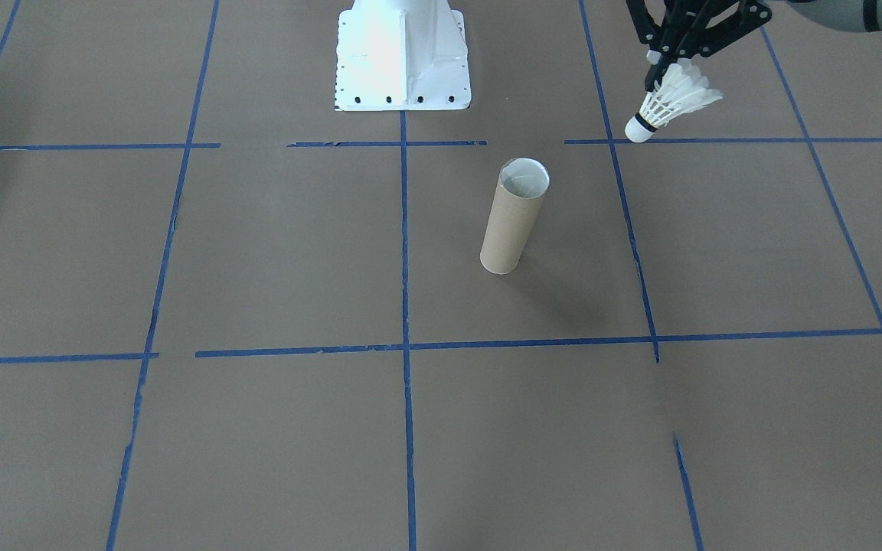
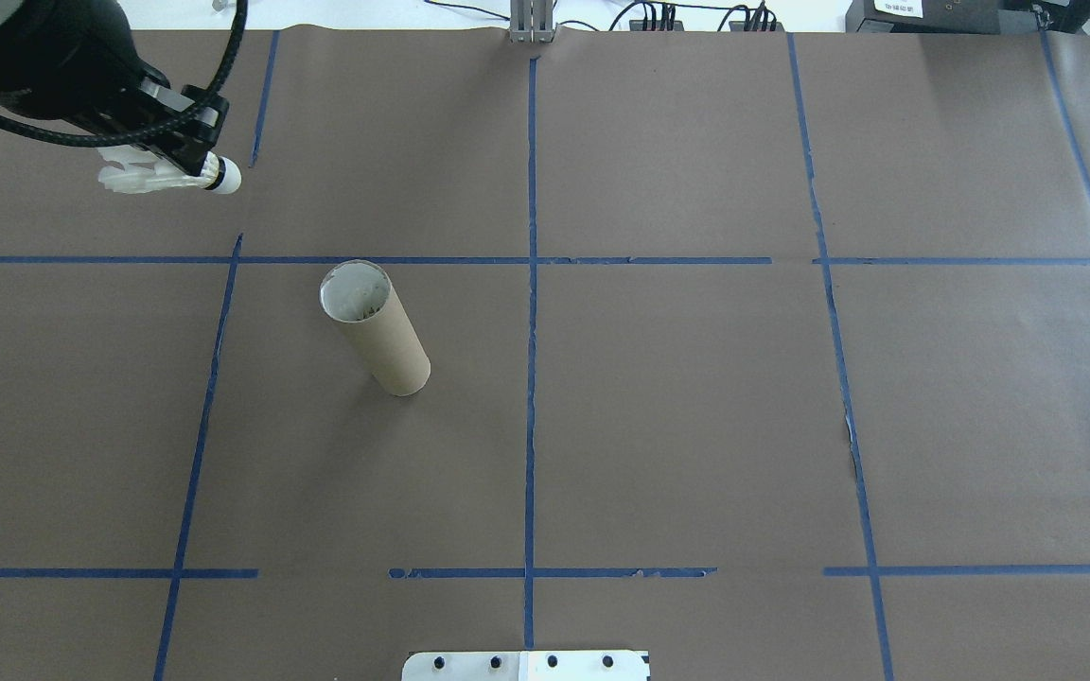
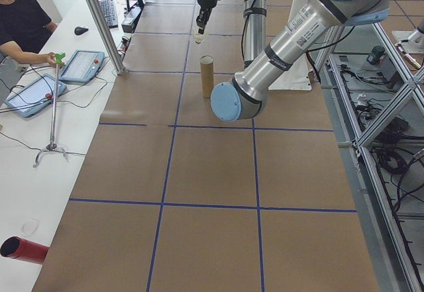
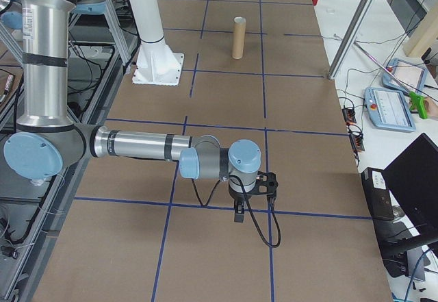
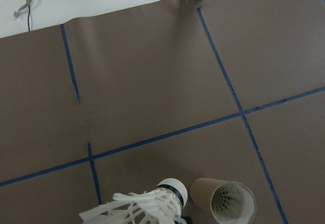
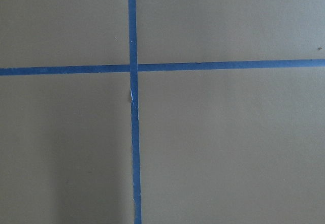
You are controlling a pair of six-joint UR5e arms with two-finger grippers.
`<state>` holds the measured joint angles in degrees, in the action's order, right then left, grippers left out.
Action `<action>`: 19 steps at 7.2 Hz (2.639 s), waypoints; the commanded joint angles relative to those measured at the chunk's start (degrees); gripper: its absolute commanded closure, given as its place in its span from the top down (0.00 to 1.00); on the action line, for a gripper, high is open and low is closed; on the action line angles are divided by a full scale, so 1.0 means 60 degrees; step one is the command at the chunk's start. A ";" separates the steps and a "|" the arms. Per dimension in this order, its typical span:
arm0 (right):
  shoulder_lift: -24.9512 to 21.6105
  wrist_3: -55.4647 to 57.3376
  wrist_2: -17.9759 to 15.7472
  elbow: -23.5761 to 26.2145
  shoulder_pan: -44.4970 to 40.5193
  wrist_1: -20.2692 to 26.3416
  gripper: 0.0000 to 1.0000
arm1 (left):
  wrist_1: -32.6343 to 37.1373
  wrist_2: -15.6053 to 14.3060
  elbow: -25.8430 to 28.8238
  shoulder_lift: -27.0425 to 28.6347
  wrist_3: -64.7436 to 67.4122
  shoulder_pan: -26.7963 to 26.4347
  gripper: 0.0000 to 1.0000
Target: Collect badminton balls into bucket
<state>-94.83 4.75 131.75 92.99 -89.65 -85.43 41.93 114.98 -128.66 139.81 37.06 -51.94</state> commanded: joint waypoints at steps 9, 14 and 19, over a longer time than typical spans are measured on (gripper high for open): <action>0.0000 0.0000 0.0000 0.0000 0.0000 0.0000 1.00 | -0.2375 -0.3797 0.3408 0.2274 0.0738 0.2987 0.00; 0.0000 0.0000 0.0000 0.0000 0.0000 0.0000 1.00 | -0.1465 -0.3680 0.3938 0.2186 0.0606 0.3090 0.00; 0.0000 0.0000 0.0000 0.0000 0.0000 0.0000 1.00 | -0.1363 -0.3723 0.3952 0.1937 0.0534 0.3178 0.06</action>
<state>-94.83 4.75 131.75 92.99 -89.65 -85.43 33.47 92.79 -105.21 151.66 40.58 -32.90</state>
